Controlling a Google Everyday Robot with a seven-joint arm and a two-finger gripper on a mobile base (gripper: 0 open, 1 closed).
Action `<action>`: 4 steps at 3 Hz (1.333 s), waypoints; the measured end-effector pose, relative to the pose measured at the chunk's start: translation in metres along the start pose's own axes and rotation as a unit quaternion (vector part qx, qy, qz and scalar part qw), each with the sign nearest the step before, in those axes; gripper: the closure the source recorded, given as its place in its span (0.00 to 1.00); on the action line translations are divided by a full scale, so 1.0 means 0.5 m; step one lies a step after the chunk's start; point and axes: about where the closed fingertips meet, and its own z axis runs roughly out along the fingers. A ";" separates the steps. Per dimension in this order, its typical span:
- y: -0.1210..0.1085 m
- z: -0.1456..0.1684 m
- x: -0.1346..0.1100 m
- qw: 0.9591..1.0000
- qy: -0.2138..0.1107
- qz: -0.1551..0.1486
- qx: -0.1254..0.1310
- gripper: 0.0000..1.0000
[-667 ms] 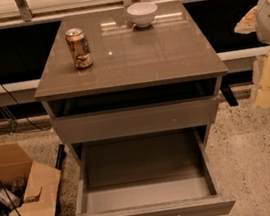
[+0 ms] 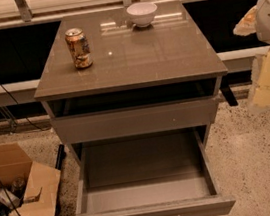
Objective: Close middle drawer
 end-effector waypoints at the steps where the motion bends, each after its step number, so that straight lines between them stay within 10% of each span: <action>1: 0.019 0.042 0.004 1.000 -0.012 0.004 -0.014 0.33; 4: 0.105 0.248 0.026 0.995 -0.067 0.040 -0.056 1.00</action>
Offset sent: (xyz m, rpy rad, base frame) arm -0.0178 0.0195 -0.1450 0.2021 0.1369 -0.0278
